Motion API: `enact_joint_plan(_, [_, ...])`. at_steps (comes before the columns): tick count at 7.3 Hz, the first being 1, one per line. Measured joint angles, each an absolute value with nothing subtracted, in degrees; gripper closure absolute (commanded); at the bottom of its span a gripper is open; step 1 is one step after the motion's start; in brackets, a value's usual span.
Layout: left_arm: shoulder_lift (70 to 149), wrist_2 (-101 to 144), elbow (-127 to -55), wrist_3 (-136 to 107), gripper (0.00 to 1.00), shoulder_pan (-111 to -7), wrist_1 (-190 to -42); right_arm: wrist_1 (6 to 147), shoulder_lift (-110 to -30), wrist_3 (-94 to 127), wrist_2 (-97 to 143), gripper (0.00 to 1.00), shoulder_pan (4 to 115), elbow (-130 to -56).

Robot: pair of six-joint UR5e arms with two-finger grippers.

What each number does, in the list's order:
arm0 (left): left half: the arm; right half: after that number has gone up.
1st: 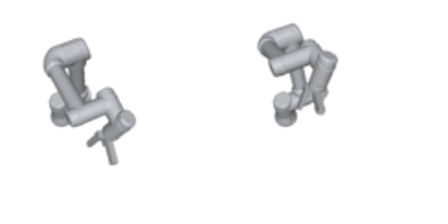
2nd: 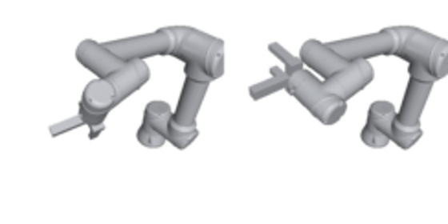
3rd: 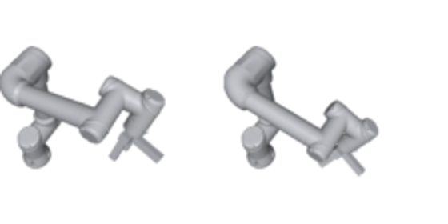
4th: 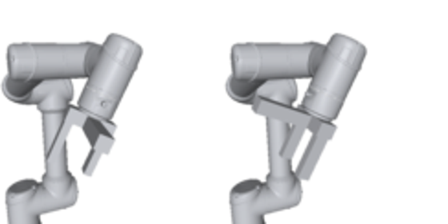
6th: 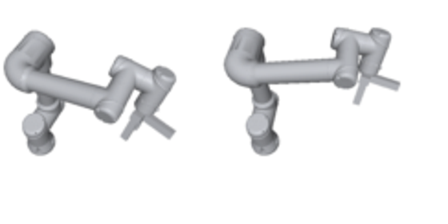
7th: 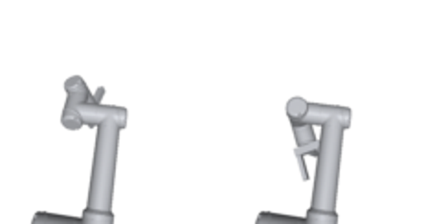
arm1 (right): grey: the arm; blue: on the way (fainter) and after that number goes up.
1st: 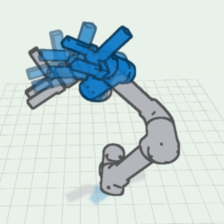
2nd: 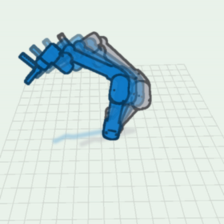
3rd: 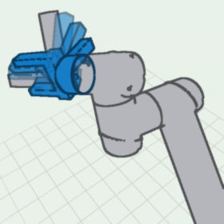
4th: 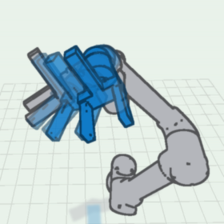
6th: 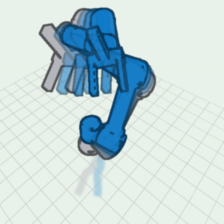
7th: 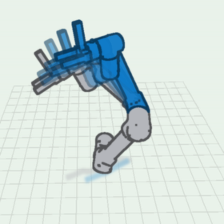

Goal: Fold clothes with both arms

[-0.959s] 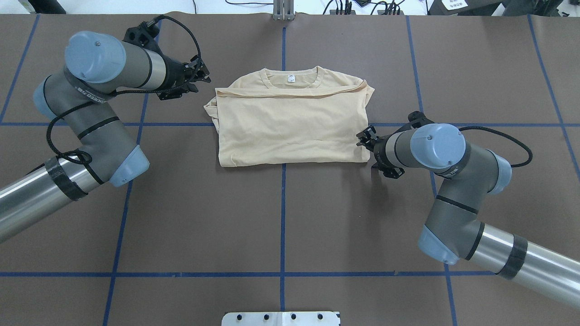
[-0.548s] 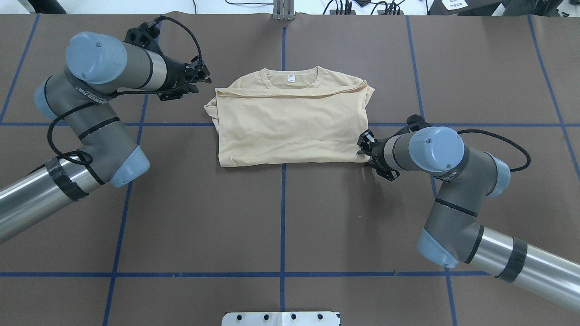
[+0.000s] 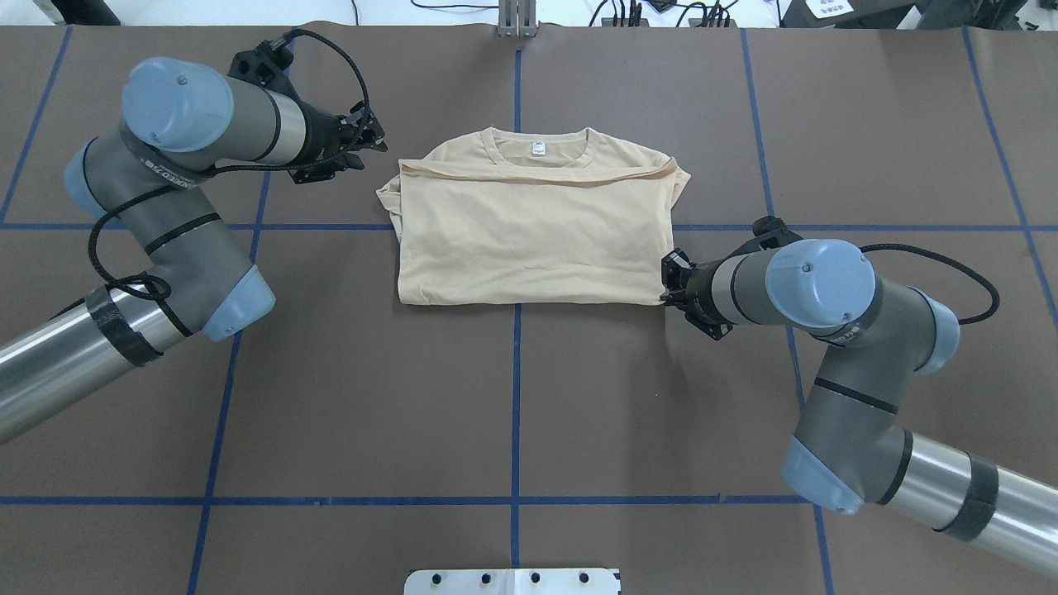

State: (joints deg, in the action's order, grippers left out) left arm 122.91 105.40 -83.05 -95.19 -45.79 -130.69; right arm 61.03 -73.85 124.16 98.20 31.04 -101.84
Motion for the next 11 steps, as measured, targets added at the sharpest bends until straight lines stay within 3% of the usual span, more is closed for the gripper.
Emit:
enact_joint_plan(3, [122.00, 108.15, -86.96, -95.46, 0.51, -45.83, -130.68, 74.59, -79.27, 127.12, 98.83, 1.00, 21.44, -119.60])
enact_joint_plan(4, [120.40, 110.88, -89.98, -96.31, 0.51, -45.70, -130.64, 78.15, -79.84, 130.09, 98.86, 0.01, 16.14, -124.34])
enact_joint_plan(7, [116.09, 114.52, -96.20, -101.56, 0.48, -42.54, -130.42, 80.77, -80.31, 134.63, 98.92, 0.00, 7.41, -129.90])
enact_joint_plan(11, [113.43, 112.85, -98.18, -104.20, 0.48, -35.08, -126.47, 80.80, -79.45, 132.94, 108.22, 0.00, 22.91, -130.49])
